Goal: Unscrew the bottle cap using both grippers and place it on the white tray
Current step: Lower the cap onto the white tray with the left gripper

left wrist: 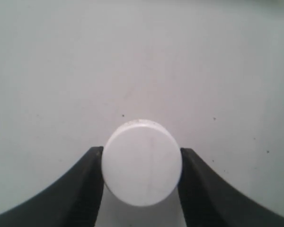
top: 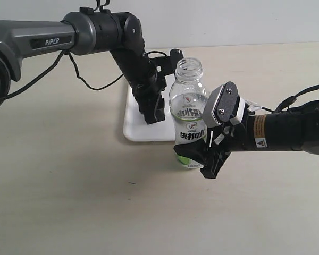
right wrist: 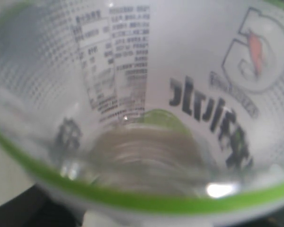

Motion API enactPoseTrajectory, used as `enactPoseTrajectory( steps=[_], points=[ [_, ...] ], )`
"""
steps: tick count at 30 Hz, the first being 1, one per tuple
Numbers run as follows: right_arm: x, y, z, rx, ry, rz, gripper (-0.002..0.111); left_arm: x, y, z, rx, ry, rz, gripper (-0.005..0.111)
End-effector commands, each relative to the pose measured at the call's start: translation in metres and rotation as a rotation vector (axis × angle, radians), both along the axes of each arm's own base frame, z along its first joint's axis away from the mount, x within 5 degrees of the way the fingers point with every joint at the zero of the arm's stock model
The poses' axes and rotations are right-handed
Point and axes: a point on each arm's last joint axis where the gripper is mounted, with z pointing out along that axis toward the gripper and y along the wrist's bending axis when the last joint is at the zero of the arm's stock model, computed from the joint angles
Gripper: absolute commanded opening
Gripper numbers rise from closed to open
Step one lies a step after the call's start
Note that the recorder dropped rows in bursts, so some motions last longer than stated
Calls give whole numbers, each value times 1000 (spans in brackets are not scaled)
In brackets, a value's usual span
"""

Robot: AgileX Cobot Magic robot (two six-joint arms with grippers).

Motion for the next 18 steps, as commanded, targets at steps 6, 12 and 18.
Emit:
enactPoseTrajectory(
  steps=[6,12,18],
  points=[
    [-2,-4,-8,-67,33,0,0,17,-2,10,-95,-118,124,0],
    [-2,-4,-8,-67,33,0,0,24,10,9,-99,-119,149,0],
    [-2,-4,-8,-67,33,0,0,27,10,4,-111,-124,146,0]
  ],
)
